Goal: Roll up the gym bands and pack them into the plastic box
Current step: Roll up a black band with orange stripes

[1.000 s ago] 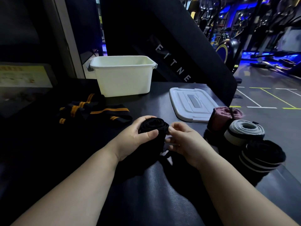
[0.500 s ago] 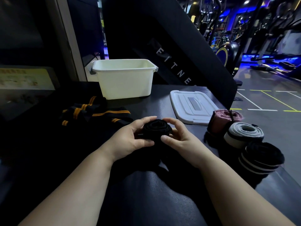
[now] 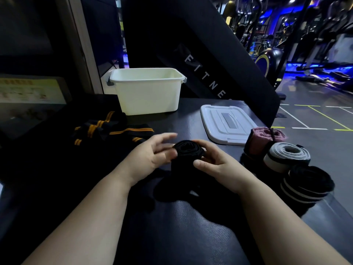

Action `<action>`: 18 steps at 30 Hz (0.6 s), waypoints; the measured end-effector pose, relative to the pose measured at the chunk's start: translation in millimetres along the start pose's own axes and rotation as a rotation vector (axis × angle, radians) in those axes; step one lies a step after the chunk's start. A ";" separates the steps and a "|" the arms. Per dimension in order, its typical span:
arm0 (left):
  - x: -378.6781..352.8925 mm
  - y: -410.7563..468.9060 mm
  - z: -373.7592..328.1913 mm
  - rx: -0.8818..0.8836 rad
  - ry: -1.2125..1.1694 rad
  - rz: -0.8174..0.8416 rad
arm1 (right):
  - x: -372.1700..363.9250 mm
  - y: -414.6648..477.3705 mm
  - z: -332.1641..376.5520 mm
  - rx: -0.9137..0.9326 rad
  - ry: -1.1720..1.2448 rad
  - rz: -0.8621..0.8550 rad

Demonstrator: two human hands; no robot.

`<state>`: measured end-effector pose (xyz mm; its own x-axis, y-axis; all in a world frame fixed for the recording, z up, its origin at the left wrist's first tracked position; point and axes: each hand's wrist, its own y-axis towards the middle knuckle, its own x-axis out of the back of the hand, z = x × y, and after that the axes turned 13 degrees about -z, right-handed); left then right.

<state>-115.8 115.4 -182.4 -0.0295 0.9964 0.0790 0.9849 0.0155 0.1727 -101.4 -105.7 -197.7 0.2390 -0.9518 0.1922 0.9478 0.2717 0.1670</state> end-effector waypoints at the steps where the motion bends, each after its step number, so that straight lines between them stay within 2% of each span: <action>1: 0.8 0.3 -0.8 0.028 0.002 -0.069 | 0.1 0.2 -0.3 0.000 0.000 -0.004; 3: 0.6 0.6 -3.1 0.092 0.071 -0.144 | -0.9 -0.3 -0.8 0.008 -0.018 -0.016; 5: -2.7 -0.6 -4.8 0.179 0.098 -0.135 | -3.2 -0.7 -1.4 0.021 -0.051 -0.034; 10: -5.2 -2.9 -9.6 0.312 0.022 -0.093 | -11.3 -0.4 -0.7 0.077 -0.161 -0.087; 18: -4.1 -4.7 -13.7 0.447 -0.077 -0.049 | -14.8 -1.1 0.6 0.083 -0.106 -0.058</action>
<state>-122.7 110.1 -170.0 -0.0823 0.9966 0.0047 0.9601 0.0805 -0.2678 -106.1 -91.8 -200.1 0.1565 -0.9471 0.2800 0.9376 0.2316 0.2594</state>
